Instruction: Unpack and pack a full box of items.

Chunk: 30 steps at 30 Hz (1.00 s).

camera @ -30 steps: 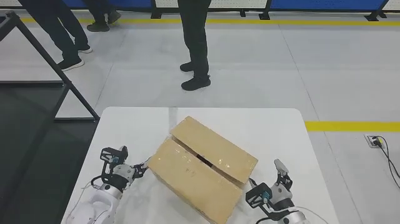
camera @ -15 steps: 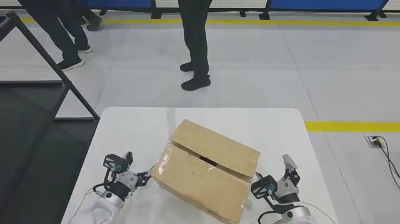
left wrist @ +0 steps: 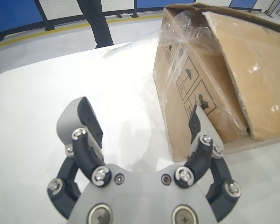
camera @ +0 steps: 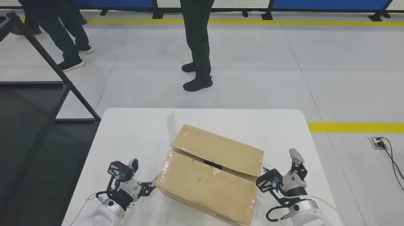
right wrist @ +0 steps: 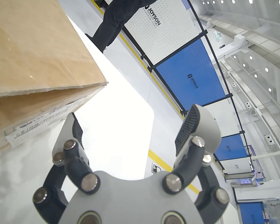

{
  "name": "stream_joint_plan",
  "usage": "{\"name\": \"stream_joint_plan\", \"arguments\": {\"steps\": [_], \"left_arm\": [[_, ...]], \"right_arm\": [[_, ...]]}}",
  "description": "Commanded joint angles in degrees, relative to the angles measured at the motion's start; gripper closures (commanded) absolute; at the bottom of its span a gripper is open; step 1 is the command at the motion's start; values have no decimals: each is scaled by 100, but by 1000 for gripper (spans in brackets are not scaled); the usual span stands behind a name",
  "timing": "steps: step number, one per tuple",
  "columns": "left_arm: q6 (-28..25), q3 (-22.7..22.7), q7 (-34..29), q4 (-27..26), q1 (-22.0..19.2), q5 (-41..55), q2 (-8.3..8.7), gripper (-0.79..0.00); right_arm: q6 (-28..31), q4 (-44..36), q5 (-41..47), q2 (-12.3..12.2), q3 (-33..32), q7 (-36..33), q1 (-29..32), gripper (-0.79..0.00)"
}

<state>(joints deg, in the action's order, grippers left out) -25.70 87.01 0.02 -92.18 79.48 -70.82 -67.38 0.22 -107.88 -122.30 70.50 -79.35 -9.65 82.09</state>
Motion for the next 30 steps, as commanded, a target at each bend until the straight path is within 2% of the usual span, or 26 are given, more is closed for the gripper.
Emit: {"name": "stream_joint_plan", "arguments": {"steps": [1, 5, 9, 13, 16, 19, 23, 30], "left_arm": [[-82, 26, -6, -24, 44, -4, 12, -785], [-279, 84, -48, -81, 142, -43, 42, -785], [-335, 173, -41, -124, 212, -29, 66, -785], [-150, 217, 20, -111, 164, 85, 63, -785], [-73, 204, 13, -86, 76, 117, 62, -785], [-68, 162, -13, -51, -14, 83, 64, -785], [-112, 75, -23, 16, -118, 24, 66, -785], [-138, -97, -5, 213, -325, -37, 60, -785]], "right_arm": [[36, 25, -2, 6, 14, -19, -61, -785], [66, 107, -55, 20, 35, -69, -209, -785], [-162, 111, -180, 44, 57, -192, -233, -785], [-505, -78, -366, 55, -27, -345, 7, -785], [-383, -263, -386, 42, -153, -374, 293, -785], [20, -485, -231, -6, -388, 66, 672, -785], [677, -668, -136, -102, -792, 993, 1365, -785], [987, -785, 260, -182, -1344, 2186, 2488, -785]]}}
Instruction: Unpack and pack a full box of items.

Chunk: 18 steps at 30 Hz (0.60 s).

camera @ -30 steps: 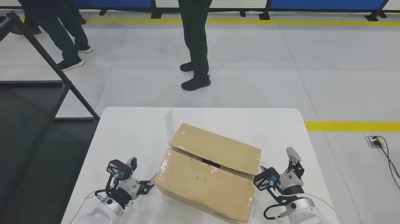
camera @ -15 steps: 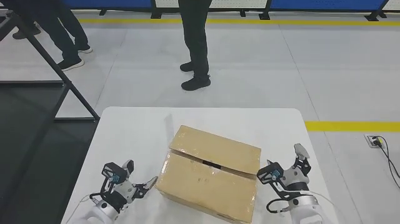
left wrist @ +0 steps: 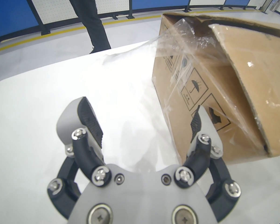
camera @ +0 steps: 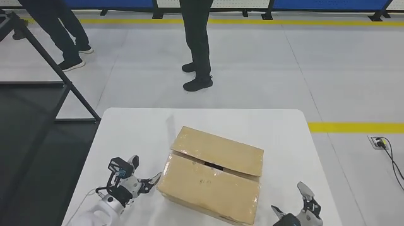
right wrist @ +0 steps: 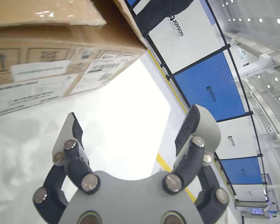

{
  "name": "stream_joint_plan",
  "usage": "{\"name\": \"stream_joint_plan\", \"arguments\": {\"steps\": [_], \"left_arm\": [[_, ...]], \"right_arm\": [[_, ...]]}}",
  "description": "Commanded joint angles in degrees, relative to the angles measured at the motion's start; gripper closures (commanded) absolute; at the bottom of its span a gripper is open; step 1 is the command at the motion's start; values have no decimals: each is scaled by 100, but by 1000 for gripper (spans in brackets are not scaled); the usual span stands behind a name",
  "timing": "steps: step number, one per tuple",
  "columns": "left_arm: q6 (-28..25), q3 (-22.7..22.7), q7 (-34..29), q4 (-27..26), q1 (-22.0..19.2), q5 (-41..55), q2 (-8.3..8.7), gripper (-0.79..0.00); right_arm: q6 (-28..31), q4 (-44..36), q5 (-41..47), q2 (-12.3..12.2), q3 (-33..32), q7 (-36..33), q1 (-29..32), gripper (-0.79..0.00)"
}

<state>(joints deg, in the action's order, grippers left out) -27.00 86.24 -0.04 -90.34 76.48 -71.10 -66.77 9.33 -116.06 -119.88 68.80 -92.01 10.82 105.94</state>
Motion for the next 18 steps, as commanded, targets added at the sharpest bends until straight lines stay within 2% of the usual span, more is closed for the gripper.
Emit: {"name": "stream_joint_plan", "arguments": {"steps": [1, 7, 13, 18], "left_arm": [[-11, -45, 2, 61, -56, -16, -2, -785], [-107, -186, 26, 205, -224, -5, -7, -785], [-134, -255, 93, 290, -284, 19, -7, -785], [-128, -288, 151, 352, -249, 83, -7, -785]], "right_arm": [[150, 31, 64, -18, -116, 193, 199, -785], [344, 70, 145, -33, 88, 638, 280, -785], [334, 360, 194, -3, 492, 375, -209, -785], [143, 483, 443, 15, 512, 287, -408, -785]]}}
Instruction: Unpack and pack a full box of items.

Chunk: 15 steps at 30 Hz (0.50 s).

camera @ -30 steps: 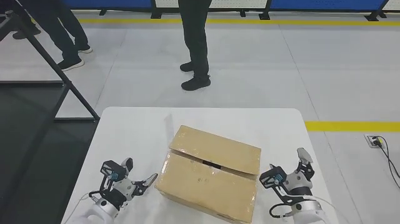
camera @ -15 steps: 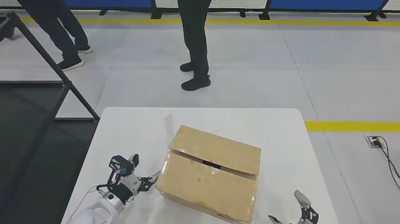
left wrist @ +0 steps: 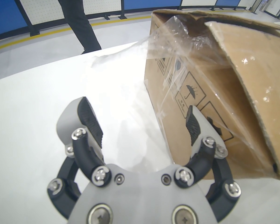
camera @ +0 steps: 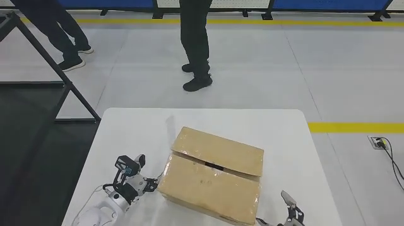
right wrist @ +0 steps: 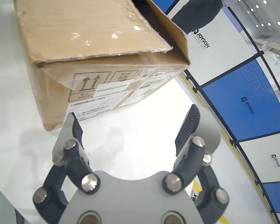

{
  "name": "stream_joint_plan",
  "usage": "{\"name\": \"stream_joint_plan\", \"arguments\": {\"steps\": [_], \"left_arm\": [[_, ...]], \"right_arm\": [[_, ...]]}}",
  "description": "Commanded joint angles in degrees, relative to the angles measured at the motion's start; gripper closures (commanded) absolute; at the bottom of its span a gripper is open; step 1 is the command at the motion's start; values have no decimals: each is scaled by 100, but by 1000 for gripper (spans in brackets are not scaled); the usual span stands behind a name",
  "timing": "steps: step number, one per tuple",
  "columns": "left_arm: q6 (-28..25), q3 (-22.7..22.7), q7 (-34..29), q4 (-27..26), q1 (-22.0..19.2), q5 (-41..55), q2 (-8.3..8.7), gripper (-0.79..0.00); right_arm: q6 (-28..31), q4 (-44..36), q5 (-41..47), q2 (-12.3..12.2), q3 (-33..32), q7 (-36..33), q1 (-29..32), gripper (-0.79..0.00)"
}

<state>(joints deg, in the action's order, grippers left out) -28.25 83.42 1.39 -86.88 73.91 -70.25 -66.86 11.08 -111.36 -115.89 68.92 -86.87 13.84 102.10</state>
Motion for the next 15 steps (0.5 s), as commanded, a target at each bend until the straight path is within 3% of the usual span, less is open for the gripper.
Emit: {"name": "stream_joint_plan", "arguments": {"steps": [1, 9, 15], "left_arm": [[1, -13, 13, 11, 21, -3, 2, -785], [22, -64, 7, -55, 92, -9, 9, -785], [72, -71, 9, -85, 112, -6, 15, -785]], "right_arm": [[-76, 27, 83, 6, -1, -38, -56, -785], [-221, 232, 354, 25, 64, -56, -346, -785], [89, 344, 380, -8, 27, 181, -408, -785]]}}
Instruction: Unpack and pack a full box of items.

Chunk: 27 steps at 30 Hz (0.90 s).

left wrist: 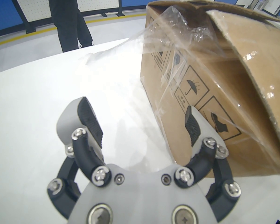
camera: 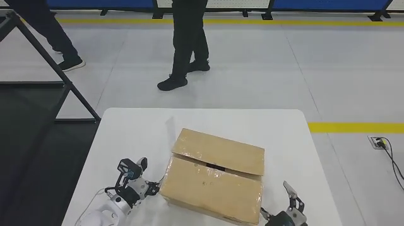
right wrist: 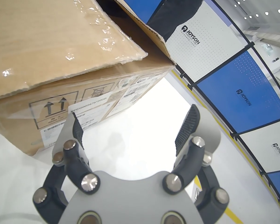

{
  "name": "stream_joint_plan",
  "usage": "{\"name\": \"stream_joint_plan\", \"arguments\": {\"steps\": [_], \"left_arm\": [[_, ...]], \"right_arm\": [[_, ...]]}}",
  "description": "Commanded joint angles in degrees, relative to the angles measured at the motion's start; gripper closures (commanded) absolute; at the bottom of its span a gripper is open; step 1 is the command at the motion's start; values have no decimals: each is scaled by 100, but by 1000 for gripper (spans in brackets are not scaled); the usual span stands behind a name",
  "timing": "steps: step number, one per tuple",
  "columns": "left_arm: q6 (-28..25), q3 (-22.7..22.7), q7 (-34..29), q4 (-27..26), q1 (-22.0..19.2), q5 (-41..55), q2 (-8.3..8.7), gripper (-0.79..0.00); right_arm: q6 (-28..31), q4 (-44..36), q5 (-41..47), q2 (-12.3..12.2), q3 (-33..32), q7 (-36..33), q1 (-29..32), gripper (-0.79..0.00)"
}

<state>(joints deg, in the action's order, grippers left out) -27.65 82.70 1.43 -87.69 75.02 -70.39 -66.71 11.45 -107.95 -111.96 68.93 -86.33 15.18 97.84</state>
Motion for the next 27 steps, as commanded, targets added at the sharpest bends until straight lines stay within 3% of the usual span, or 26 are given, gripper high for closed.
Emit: {"name": "stream_joint_plan", "arguments": {"steps": [1, 7, 15, 27], "left_arm": [[24, 0, 10, -5, 1, 13, 1, -785], [38, -94, 43, 57, -75, 125, -14, -785], [-11, -271, 126, 206, -207, 193, -37, -785], [-155, -188, 120, 324, -298, 223, -6, -785]], "right_arm": [[131, 0, -32, -20, -56, 91, 52, -785], [480, -254, -106, -81, -243, 308, 370, -785], [551, -577, -250, -101, -188, -77, 652, -785], [614, -983, -384, -141, -224, -260, 1041, -785]]}}
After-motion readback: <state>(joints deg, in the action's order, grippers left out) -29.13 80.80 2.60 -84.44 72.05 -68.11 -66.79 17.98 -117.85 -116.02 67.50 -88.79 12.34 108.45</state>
